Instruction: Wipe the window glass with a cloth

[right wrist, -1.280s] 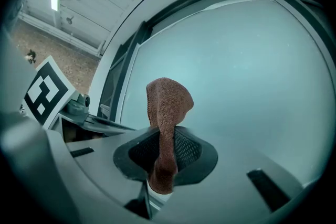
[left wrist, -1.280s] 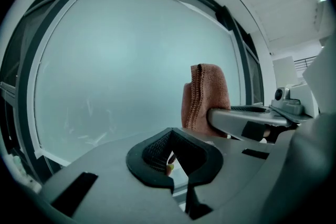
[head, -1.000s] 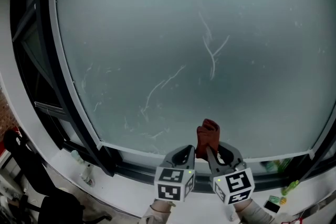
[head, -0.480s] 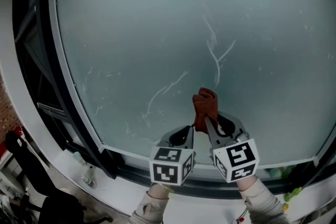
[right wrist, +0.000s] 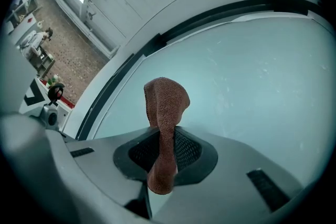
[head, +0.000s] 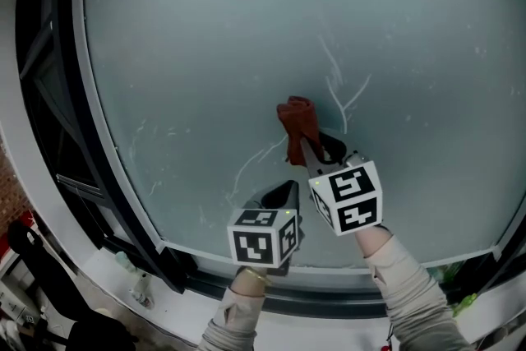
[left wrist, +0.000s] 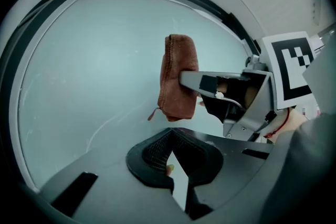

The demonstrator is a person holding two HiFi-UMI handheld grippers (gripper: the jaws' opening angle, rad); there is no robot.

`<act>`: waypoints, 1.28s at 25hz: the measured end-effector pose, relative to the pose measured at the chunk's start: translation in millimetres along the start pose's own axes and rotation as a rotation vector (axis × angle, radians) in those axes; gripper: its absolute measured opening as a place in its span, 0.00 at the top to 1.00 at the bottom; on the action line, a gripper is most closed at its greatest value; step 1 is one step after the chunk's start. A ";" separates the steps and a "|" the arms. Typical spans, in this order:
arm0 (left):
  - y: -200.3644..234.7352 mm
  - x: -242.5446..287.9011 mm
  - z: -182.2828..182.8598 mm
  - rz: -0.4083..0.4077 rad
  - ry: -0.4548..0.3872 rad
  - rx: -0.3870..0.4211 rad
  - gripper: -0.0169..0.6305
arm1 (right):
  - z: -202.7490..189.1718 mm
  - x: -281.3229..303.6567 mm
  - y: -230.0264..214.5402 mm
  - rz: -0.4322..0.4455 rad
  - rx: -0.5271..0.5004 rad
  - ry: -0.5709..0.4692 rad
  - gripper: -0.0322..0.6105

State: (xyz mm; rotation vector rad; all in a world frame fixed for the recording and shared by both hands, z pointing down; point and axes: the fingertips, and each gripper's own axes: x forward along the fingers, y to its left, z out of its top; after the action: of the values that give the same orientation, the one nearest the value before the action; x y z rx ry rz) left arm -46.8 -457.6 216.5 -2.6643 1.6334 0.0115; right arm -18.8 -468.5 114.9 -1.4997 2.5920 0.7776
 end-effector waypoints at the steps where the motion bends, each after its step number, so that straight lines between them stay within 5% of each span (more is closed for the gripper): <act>1: 1.4 1.0 2.5 0.000 -0.002 0.002 0.97 | 2.7 5.9 -1.3 -0.001 0.000 0.000 0.88; 15: 1.4 14.7 10.0 -0.034 -0.028 -0.004 0.97 | -5.7 13.0 -32.2 -0.085 -0.092 0.036 0.87; 32: -87.2 68.4 -10.7 -0.221 -0.015 -0.021 0.97 | -53.0 -98.0 -187.5 -0.397 -0.135 0.155 0.88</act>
State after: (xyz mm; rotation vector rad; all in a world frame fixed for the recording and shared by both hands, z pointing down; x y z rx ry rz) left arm 61.9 -479.2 227.1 -2.8370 1.3326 0.0462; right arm 198.2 -489.4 114.3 -2.1002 2.2532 0.8267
